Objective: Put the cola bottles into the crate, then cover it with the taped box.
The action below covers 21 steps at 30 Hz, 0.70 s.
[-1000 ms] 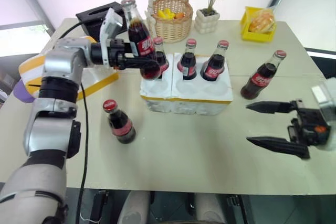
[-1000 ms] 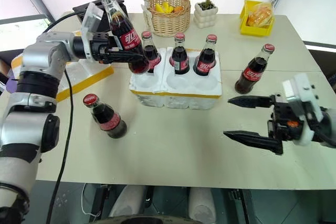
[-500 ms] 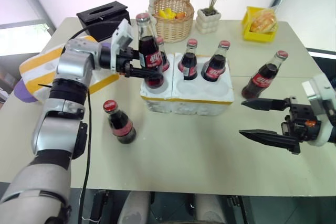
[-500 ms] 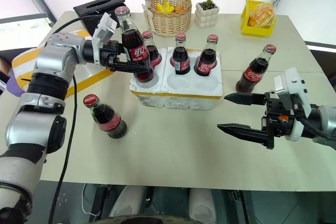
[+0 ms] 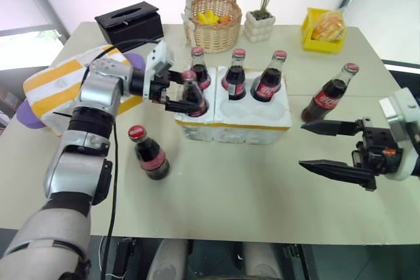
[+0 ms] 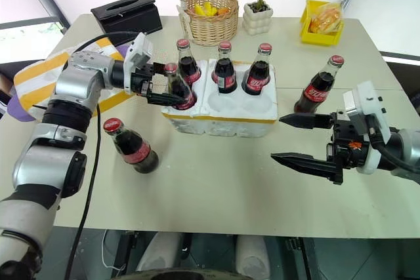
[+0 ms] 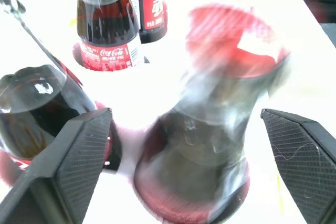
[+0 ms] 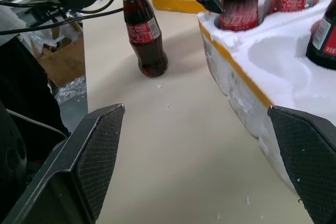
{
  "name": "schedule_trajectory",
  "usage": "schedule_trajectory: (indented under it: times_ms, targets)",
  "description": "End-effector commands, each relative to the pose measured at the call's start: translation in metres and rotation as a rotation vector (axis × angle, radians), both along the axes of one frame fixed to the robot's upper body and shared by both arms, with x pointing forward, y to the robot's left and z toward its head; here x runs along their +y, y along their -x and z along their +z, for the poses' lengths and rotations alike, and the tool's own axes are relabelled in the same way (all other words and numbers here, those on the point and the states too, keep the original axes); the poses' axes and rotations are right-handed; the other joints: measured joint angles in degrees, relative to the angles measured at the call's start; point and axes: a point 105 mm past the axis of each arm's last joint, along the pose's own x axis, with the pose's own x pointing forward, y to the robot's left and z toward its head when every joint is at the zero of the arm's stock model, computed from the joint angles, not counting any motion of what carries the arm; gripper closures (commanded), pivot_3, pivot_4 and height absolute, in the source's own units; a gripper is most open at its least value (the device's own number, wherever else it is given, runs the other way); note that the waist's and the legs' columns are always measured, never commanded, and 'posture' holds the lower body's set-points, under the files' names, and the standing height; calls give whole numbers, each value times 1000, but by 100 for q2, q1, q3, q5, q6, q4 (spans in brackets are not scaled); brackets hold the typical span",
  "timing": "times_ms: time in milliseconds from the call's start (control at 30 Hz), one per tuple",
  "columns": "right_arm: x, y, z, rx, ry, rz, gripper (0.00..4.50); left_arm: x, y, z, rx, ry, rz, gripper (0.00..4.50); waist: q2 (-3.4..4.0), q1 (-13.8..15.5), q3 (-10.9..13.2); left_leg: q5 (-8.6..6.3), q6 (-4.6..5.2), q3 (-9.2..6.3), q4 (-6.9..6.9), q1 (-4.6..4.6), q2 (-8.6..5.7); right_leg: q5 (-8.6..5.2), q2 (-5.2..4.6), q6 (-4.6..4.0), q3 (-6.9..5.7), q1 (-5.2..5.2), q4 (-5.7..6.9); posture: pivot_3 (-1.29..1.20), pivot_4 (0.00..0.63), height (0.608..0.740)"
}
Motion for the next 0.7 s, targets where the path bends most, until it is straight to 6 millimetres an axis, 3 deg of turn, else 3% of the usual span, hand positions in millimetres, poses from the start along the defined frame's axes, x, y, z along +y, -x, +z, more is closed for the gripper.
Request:
schedule_trajectory:
  times_ms: [33,367,500,700]
  targets:
    - [1,-1,5,-32,9,17,0,7,0,18,-69,27,20,46,0,-6,0,0,0,0,4,0,0,0,0,0,0,1,1,0,150,740]
    - [2,-4,3,-34,7,26,0,34,16,34,-63,74,74,46,0,-37,0,0,0,-2,6,0,2,3,2,2,1,2,1,0,150,740]
    - [-1,-7,2,-28,9,29,0,54,31,47,-104,69,136,46,1,-52,0,0,0,-2,9,0,2,3,2,2,1,3,1,0,150,740]
    - [-2,-11,0,-17,18,47,0,85,61,47,-103,62,251,46,3,-97,-1,0,0,-2,8,3,5,3,3,0,2,4,2,0,150,740]
